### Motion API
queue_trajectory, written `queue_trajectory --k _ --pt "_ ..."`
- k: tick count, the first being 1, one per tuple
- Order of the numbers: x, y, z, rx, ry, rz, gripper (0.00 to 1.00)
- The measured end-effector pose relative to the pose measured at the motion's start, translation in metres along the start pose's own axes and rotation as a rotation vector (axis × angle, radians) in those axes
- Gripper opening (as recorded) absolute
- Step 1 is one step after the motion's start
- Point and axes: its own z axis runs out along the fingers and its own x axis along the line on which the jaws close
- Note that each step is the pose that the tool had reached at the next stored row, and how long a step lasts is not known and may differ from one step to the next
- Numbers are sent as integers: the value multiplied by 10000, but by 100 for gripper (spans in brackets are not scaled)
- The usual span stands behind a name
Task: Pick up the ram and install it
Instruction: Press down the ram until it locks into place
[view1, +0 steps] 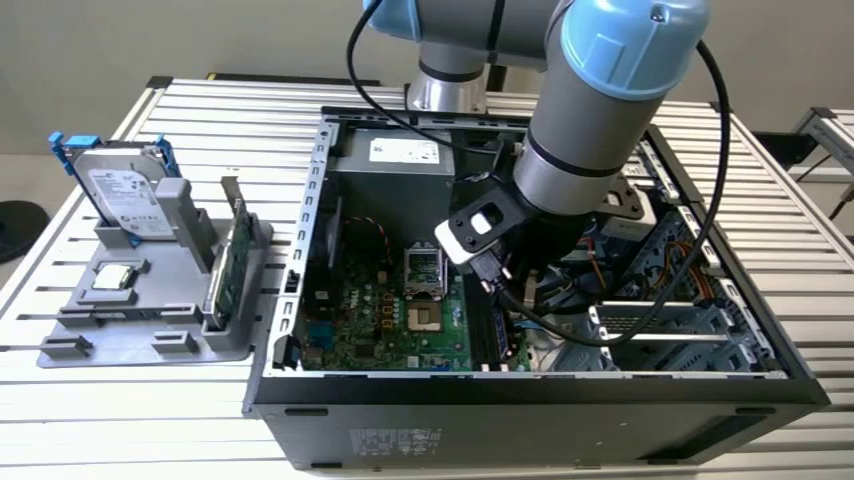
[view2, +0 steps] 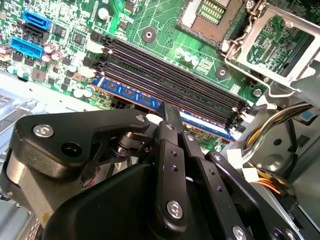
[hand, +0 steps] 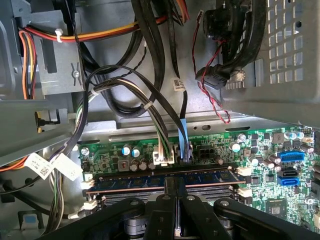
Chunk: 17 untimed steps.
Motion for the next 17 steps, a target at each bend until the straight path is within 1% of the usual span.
queue_trajectory --k 6,17 --pt "0 1 26 0 0 0 0" --pt "0 2 38 1 -3 0 0"
